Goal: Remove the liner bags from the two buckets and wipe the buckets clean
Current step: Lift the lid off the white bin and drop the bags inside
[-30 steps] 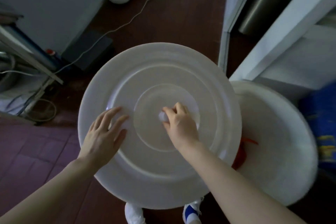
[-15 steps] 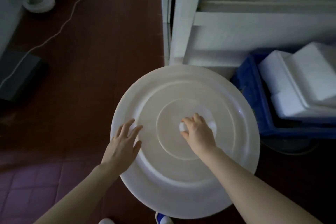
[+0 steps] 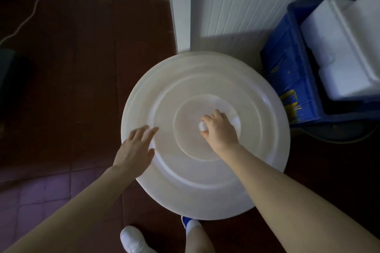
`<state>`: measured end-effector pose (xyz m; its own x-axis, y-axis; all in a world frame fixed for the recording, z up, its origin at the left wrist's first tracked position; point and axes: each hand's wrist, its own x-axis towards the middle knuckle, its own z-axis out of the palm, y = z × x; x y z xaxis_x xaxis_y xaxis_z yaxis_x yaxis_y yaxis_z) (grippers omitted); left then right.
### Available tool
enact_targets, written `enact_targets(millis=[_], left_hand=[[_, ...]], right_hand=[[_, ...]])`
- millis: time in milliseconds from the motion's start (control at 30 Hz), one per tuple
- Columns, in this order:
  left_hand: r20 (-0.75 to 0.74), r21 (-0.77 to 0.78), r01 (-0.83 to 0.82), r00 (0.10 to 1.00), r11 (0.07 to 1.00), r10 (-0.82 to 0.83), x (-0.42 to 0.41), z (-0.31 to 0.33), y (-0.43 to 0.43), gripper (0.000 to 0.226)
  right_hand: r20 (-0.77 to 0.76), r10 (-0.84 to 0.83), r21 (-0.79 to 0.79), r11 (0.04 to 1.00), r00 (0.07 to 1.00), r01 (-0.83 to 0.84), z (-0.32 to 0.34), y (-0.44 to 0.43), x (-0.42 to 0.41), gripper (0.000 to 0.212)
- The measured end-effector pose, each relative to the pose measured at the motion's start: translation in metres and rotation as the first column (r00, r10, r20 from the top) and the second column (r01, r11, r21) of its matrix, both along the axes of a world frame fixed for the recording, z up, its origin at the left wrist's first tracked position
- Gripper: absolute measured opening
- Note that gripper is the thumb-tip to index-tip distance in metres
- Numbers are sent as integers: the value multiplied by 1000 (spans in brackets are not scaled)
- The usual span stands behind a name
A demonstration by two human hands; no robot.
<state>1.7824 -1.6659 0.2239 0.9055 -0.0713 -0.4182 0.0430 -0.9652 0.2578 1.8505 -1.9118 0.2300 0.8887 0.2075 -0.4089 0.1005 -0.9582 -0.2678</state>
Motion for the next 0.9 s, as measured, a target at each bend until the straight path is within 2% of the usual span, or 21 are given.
enact_targets(millis=[367, 533, 667, 900], left_hand=[[-61, 12, 5, 998, 1000, -4, 8, -11, 18, 74], [-74, -15, 25, 997, 1000, -26, 8, -7, 23, 74], [-28, -69, -46, 999, 997, 44, 3, 3, 35, 68], [-1, -136, -275, 961, 952, 277, -49, 26, 109, 59]], right_hand=[[5, -29, 24, 999, 1000, 29, -13, 22, 14, 31], [-13, -1, -21, 1000, 1000, 0, -8, 25, 14, 37], [63, 118, -109, 988, 991, -111, 4, 40, 10, 46], [161, 383, -28, 923, 909, -384, 47, 128, -6, 44]])
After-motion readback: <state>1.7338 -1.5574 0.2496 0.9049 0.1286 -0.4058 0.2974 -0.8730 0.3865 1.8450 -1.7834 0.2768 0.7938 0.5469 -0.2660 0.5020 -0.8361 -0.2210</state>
